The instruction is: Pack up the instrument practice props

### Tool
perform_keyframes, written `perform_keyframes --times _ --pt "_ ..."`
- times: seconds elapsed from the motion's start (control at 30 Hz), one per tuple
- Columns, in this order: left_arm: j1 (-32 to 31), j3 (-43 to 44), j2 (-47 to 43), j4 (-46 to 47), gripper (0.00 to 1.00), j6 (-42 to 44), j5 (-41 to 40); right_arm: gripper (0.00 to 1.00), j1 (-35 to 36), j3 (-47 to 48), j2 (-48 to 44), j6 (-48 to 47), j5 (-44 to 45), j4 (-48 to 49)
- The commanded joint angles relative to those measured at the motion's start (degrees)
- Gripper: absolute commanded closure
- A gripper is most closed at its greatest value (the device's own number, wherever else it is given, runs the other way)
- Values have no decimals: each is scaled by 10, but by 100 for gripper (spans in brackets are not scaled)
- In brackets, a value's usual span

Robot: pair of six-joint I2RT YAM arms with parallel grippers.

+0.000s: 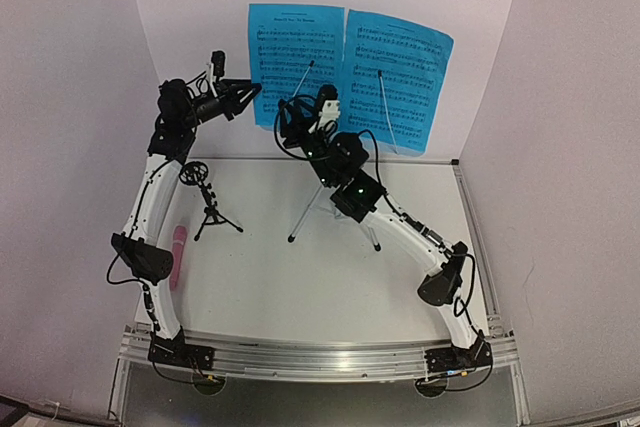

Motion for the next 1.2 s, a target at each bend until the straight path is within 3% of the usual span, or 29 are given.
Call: perform_keyframes --times 0.0,0.4,0.57,0.77,0.97,1.17 --pt "-3 13 -3 14 70 6 -11 59 -4 16 6 10 14 22" --pt "-19 18 11 16 72 18 -13 67 -17 37 35 16 -2 24" --pt "-19 16 7 14 77 18 -12 84 -18 41 36 14 -25 26" --pt "-19 11 1 9 84 25 -12 89 -19 30 31 22 -32 32" --pt "-19 5 -6 11 100 18 -14 97 -19 9 18 18 -45 42" --pt "-19 5 -18 12 100 17 -28 100 -19 -24 2 10 -68 73"
